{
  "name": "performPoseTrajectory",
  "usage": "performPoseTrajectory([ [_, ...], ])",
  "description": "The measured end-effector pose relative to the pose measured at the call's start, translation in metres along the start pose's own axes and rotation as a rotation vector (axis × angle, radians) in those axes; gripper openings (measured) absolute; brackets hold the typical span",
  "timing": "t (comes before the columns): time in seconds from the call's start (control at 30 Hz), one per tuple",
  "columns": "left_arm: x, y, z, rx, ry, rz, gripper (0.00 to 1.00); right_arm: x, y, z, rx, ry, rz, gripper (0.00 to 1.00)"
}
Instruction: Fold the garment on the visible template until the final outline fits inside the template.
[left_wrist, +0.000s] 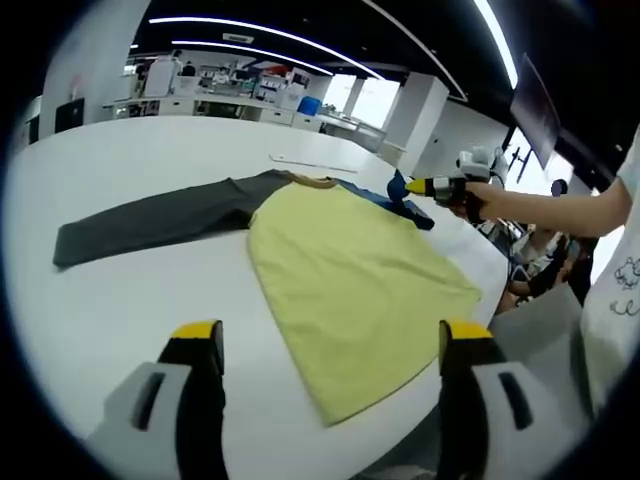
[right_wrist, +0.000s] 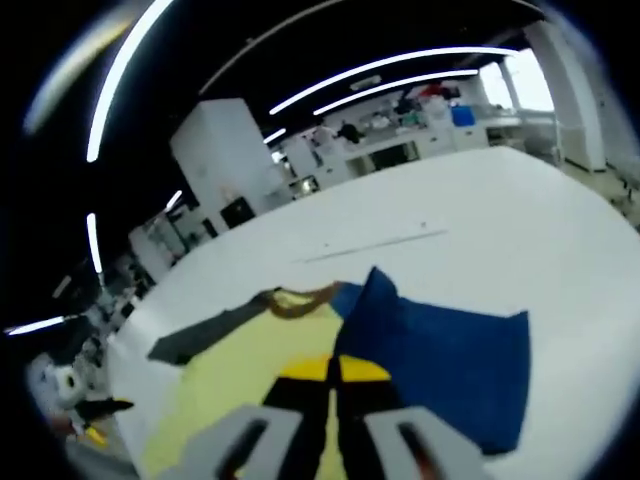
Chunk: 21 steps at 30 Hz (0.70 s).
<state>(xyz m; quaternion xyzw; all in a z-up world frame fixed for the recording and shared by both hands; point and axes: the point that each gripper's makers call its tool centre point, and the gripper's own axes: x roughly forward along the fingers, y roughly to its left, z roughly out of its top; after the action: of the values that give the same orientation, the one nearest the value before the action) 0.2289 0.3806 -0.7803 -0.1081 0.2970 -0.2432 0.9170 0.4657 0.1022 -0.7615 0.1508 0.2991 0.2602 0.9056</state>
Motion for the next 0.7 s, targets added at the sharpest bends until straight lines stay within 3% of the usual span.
performPoseTrajectory([
  [0.1,0.000,0.000,0.000,-0.005,-0.003,-0.002,0.85,0.008,0.027,-0.006,-0.011,0.009,0.030,0.00],
  [0.17,0.000,0.000,0.000,-0.007,-0.008,-0.002,0.85,0.013,0.028,-0.004,-0.030,0.016,0.046,0.00],
  [0.3,0.000,0.000,0.000,-0.010,-0.008,-0.003,0.84,0.027,0.056,-0.004,-0.012,0.013,0.088,0.00],
  [0.7,0.000,-0.002,-0.002,-0.023,-0.012,-0.003,0.83,0.072,0.104,0.000,-0.026,0.031,0.181,0.00],
])
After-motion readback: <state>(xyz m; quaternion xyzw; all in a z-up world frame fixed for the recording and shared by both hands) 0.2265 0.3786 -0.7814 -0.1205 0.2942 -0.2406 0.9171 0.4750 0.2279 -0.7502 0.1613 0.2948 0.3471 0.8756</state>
